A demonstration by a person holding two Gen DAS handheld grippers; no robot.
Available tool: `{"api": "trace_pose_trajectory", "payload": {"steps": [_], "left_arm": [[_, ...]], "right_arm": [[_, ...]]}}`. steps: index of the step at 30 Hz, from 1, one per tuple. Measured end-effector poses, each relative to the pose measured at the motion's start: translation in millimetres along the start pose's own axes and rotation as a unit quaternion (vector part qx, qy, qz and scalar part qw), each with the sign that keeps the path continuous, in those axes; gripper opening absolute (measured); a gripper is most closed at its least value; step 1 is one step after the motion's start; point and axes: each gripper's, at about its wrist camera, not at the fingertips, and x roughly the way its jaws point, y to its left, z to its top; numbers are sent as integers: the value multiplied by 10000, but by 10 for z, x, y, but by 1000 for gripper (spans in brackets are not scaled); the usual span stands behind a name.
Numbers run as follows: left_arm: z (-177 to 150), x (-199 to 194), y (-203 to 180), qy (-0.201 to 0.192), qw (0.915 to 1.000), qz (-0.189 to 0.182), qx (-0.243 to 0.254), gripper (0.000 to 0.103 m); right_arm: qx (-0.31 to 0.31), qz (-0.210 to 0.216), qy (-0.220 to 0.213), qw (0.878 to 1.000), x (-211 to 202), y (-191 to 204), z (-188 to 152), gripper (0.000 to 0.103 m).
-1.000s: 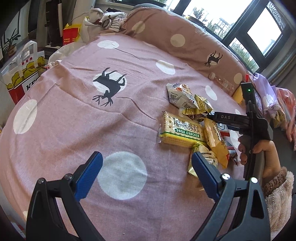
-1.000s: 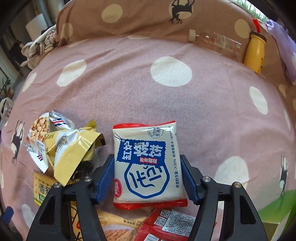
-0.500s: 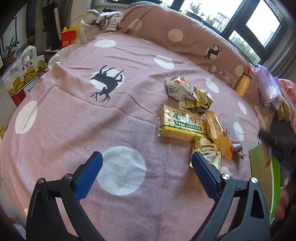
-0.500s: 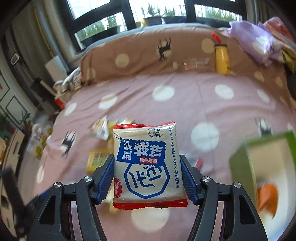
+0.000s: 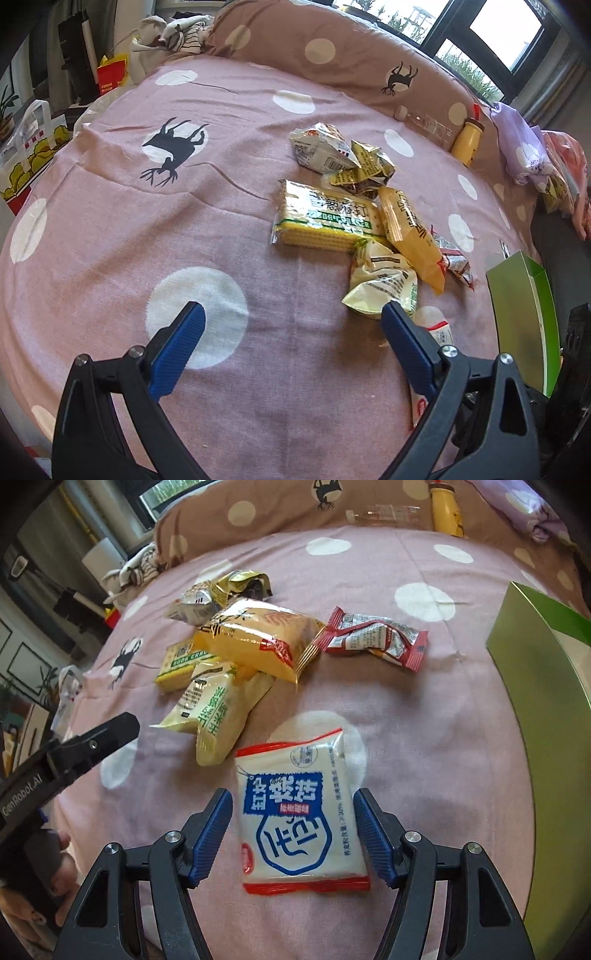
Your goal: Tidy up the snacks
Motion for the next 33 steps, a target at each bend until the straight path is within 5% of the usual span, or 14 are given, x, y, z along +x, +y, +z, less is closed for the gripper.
{"api": "trace_pose_trajectory", "payload": {"steps": [2,12,14,16,21,27,33], "left_arm": [[-13,-21,-38,-23,9999,-160,16,95],[-224,-222,-453,-39,9954,-773,569,78],[-279,-231,-547,63,9927,-962,730,66],[-332,-207,-616,231,9896,-1191,766,57],[-505,-44,-774,618,9853,-1341,860,38],[-623,97,-840,854,9851,-1209,880,33],[-649,256,-850,1104,9797,-1499,737,21]], "right_arm": [[75,196,-126,9997,-87,-41,10,85],[696,772,-687,9922,-389,-404,59,85],[767,885,-688,9907,-393,-441,56,81],[816,963,-608,9901,-365,-457,46,67],[851,1309,-338,9872,-190,-449,38,58],[885,919,-142,9917,-32,-448,25,58],[829,935,-144,9921,49,-416,19,58]]}}
